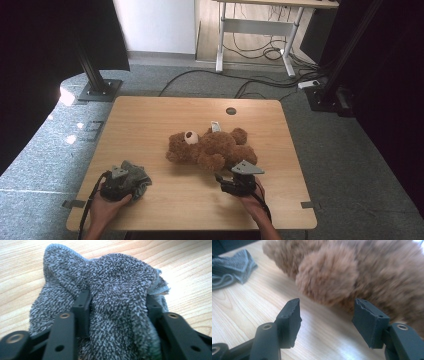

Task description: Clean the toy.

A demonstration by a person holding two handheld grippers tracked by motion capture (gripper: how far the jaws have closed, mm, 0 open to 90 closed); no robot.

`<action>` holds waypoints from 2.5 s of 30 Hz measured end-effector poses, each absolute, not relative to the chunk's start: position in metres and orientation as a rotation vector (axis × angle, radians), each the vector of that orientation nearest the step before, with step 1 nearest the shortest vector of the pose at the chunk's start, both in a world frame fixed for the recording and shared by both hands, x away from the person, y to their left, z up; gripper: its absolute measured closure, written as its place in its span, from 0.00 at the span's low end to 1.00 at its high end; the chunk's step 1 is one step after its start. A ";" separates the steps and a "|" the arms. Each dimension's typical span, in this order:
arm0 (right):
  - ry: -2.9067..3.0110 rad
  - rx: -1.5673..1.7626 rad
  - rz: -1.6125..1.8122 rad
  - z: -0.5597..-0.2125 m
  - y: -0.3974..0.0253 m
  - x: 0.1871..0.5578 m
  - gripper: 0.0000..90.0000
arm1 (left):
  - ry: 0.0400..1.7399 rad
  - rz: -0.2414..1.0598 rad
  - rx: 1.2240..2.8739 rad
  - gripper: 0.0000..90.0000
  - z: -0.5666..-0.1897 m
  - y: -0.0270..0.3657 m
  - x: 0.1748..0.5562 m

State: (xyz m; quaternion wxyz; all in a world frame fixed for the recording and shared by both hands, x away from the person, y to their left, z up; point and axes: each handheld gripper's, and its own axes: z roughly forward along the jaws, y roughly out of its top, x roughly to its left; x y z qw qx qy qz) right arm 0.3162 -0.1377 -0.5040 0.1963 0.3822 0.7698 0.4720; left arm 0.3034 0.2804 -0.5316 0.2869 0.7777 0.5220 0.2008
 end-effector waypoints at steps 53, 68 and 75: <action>2.126 1.291 1.290 -0.521 -0.197 0.340 0.62 | 0.964 0.306 1.841 0.76 -0.479 0.170 0.340; 2.139 1.296 1.310 -0.524 -0.198 0.341 0.62 | 0.796 0.254 1.902 0.76 -0.470 0.099 0.341; 2.141 1.296 1.314 -0.525 -0.201 0.342 0.62 | 0.785 0.249 1.979 0.76 -0.485 0.068 0.352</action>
